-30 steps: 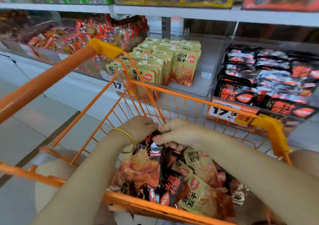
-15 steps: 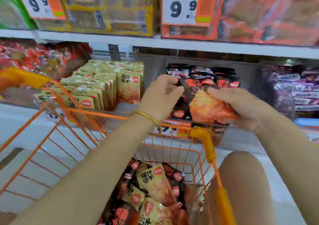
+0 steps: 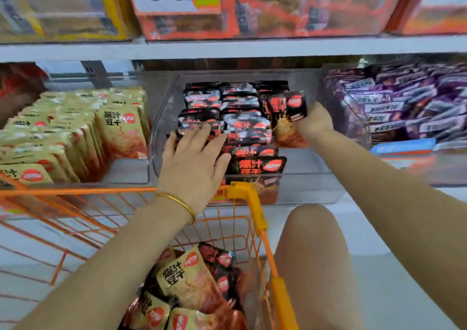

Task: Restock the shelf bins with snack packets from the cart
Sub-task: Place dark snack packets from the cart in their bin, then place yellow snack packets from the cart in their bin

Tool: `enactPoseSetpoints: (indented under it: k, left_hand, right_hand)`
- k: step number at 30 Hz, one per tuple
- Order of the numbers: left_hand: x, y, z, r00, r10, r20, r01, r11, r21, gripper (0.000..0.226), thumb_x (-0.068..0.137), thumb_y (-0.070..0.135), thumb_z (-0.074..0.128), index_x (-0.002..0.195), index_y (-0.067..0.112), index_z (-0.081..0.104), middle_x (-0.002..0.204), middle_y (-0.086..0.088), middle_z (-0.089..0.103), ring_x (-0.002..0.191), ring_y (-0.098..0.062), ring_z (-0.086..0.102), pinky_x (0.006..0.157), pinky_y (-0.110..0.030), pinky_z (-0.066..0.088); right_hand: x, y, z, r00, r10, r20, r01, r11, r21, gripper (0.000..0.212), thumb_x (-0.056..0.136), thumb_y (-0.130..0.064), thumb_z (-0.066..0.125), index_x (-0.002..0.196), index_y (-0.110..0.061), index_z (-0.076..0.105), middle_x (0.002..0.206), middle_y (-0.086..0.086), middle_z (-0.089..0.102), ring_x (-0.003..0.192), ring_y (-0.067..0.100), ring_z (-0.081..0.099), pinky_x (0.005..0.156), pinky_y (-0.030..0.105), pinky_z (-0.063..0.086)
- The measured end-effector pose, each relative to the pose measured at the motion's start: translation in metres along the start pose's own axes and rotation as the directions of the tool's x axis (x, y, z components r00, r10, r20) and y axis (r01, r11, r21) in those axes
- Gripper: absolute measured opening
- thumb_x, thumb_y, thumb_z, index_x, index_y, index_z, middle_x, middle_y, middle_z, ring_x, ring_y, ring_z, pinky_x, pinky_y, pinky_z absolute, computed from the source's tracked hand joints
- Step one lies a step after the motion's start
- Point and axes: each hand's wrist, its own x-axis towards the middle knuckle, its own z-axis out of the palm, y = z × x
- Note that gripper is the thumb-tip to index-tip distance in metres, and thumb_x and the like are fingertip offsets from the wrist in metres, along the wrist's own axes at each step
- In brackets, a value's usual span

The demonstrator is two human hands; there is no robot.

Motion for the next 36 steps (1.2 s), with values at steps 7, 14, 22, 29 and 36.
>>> enactPoseSetpoints:
  k: [7,14,22,29,36]
  left_hand:
    - [-0.001,-0.003,0.004,1.000,0.027,-0.014,-0.027,0.999,0.018,0.056,0.091,0.045,0.021,0.131,0.021,0.053,0.142,-0.009,0.045,0.130,-0.029,0.041,0.106,-0.050,0.027]
    - [-0.001,-0.004,0.009,0.996,0.050,-0.075,-0.049,0.999,0.011,0.052,0.092,0.042,0.026,0.127,0.019,0.057,0.137,-0.010,0.050,0.127,-0.030,0.045,0.105,-0.048,0.030]
    - [-0.017,-0.020,-0.019,0.977,0.058,-0.205,-0.128,0.929,-0.348,0.047,0.091,0.036,0.034,0.126,0.014,0.057,0.137,-0.005,0.047,0.127,-0.019,0.038,0.109,-0.026,0.024]
    - [-0.099,-0.099,-0.058,0.985,-0.132,-0.108,0.087,0.934,-0.347,0.028,0.090,0.019,0.046,0.103,0.007,0.068,0.100,0.001,0.059,0.091,-0.010,0.051,0.077,-0.011,0.036]
    - [-0.152,-0.143,-0.031,0.802,-0.474,0.363,0.525,0.849,-0.051,0.027,0.096,0.006,0.044,0.114,0.015,0.062,0.125,-0.008,0.056,0.110,-0.026,0.053,0.089,-0.033,0.042]
  right_hand:
    - [0.003,0.000,0.015,0.997,0.068,0.027,-0.064,0.989,-0.136,0.029,0.087,-0.014,0.057,0.116,-0.007,0.054,0.122,0.020,0.059,0.116,0.037,0.054,0.095,0.038,0.043]
    - [0.005,-0.004,0.026,0.989,0.143,0.040,-0.141,0.989,-0.054,0.031,0.090,-0.007,0.058,0.119,0.001,0.049,0.127,0.018,0.056,0.119,0.031,0.054,0.092,0.033,0.042]
    - [-0.019,-0.018,0.006,0.995,0.091,-0.038,-0.089,0.993,0.072,0.051,0.086,-0.011,0.064,0.125,0.004,0.034,0.130,0.023,0.046,0.115,0.032,0.051,0.094,0.037,0.041]
    - [-0.162,-0.104,-0.015,0.773,-0.621,0.130,0.565,0.766,0.306,0.017,0.085,-0.005,0.056,0.093,-0.016,0.047,0.078,-0.001,0.051,0.071,0.020,0.054,0.065,0.029,0.041]
    - [-0.279,-0.128,0.104,0.244,-0.512,0.824,0.717,0.667,0.201,0.017,0.093,-0.021,0.055,0.098,-0.005,0.055,0.082,0.005,0.053,0.077,0.023,0.054,0.065,0.032,0.041]
